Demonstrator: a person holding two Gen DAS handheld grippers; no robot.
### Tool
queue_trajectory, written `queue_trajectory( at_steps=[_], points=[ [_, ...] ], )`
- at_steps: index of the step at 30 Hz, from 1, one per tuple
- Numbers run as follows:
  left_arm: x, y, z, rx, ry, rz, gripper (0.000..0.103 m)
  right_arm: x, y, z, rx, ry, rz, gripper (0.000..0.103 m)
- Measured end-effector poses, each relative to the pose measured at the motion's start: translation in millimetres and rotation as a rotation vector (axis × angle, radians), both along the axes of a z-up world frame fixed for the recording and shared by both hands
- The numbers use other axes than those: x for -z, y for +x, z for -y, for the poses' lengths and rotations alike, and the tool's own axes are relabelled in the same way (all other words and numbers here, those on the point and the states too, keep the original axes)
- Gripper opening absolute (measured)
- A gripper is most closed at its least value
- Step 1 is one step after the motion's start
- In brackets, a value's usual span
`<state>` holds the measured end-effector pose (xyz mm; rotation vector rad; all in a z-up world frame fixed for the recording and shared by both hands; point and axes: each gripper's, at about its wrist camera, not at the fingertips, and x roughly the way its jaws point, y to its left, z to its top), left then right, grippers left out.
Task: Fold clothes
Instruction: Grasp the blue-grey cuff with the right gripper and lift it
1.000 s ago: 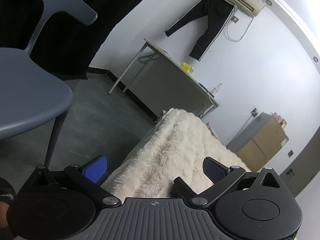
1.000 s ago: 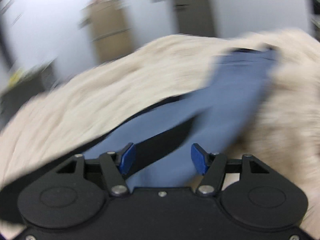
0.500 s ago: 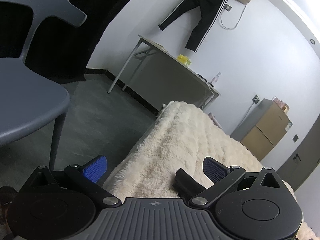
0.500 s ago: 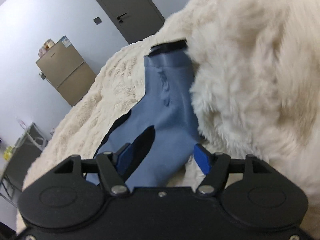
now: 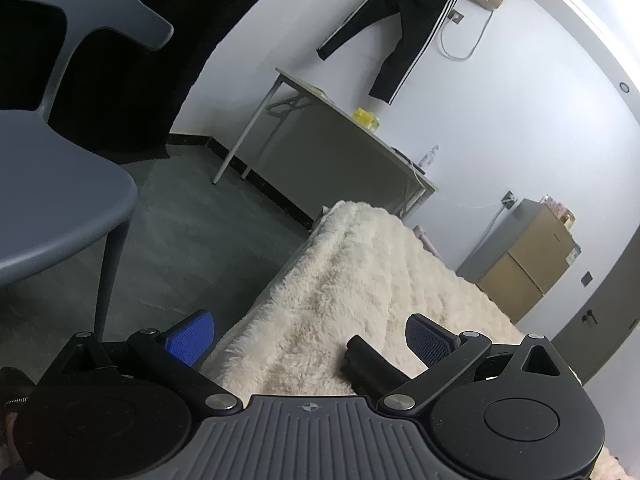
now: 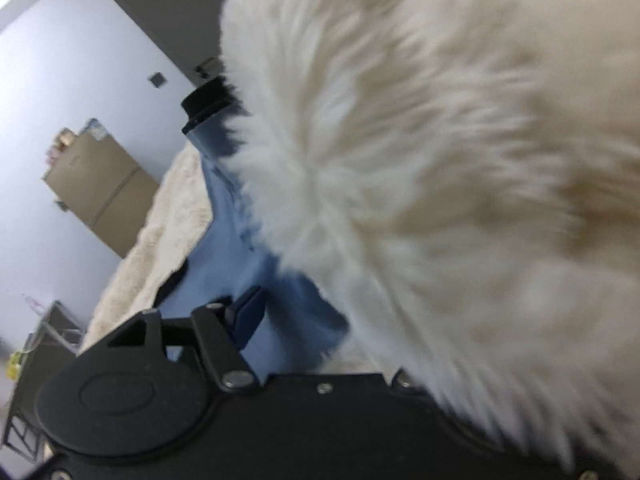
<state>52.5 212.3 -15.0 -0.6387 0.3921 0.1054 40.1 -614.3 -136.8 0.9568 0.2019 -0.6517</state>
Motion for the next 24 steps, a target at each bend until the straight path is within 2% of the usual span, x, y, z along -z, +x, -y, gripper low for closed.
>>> queue_trajectory(
  at_steps=[2, 4, 6, 10, 13, 18, 20, 24],
  points=[
    [0, 2, 4, 0.014, 0.018, -0.014, 0.101, -2, 6, 7, -0.011, 0.011, 0.021, 0.057],
    [-1, 3, 8, 0.023, 0.040, -0.020, 0.101, -11, 15, 14, -0.022, 0.016, 0.050, 0.037],
    [-1, 3, 11, 0.030, 0.049, -0.018, 0.101, -21, 23, 22, -0.034, 0.021, 0.078, 0.033],
    [-2, 2, 12, 0.043, 0.050, -0.012, 0.101, -56, 33, 33, -0.033, -0.042, 0.111, 0.014],
    [-2, 1, 11, 0.050, 0.045, -0.007, 0.101, -88, 42, 34, -0.068, -0.124, 0.091, 0.012],
    [-3, -3, 10, 0.049, 0.029, 0.009, 0.101, -133, 48, 47, -0.102, -0.160, 0.127, 0.012],
    [-4, -4, 10, 0.051, 0.024, 0.015, 0.101, -148, 55, 53, -0.105, -0.184, 0.076, 0.012],
    [-5, -6, 8, 0.046, 0.013, 0.028, 0.101, -170, 64, 68, -0.084, -0.148, -0.010, 0.012]
  ],
)
